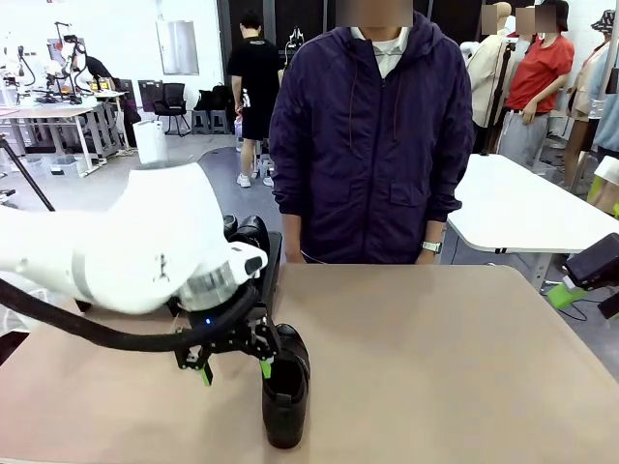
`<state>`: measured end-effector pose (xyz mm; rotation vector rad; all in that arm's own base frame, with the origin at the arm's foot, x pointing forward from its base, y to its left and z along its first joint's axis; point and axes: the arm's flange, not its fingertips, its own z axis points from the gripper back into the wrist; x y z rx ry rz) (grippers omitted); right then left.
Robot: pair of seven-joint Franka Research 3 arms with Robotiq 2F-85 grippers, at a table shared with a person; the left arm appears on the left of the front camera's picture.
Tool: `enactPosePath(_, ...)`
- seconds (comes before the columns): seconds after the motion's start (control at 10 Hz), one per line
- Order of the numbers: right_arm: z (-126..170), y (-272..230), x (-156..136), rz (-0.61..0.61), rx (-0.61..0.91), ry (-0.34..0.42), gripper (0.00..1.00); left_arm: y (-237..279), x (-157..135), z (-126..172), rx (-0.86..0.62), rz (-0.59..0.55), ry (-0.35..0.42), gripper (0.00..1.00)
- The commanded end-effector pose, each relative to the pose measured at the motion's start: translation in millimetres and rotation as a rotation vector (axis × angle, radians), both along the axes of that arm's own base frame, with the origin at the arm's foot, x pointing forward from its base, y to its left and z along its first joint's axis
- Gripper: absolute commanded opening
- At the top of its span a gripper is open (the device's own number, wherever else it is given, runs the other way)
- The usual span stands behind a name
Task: Organize the shoes by placing them on the stand.
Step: Place the Shoe from the middle of the table onto the Shoes Stand.
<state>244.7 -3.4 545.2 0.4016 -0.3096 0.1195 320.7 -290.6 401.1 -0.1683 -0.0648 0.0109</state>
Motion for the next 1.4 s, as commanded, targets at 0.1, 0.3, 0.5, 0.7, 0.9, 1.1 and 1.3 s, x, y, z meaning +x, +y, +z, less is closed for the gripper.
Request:
enactPosePath(0.1,-3,0,-1,0.002,0.007,0.001,1.0,-11,24,-22,0.056,0.141,-0.061,1.0)
enactPosePath(0.3,-3,0,-1,0.002,0.007,0.001,1.0,-16,33,-32,0.072,0.142,-0.077,1.0)
enactPosePath(0.5,-3,0,-1,0.002,0.007,0.001,1.0,-22,43,-46,0.072,0.147,-0.1,1.0)
enactPosePath(0.7,-3,0,-1,0.002,0.007,0.001,1.0,-26,50,-58,0.079,0.141,-0.087,1.0)
enactPosePath(0.9,-3,0,-1,0.002,0.007,0.001,1.0,-32,52,-66,0.103,0.132,-0.067,1.0)
enactPosePath(1.1,-3,0,-1,0.002,0.007,0.001,1.0,-34,51,-67,0.107,0.13,-0.093,0.21)
enactPosePath(1.3,-3,0,-1,0.002,0.007,0.001,1.0,-37,49,-68,0.098,0.123,-0.109,0.0)
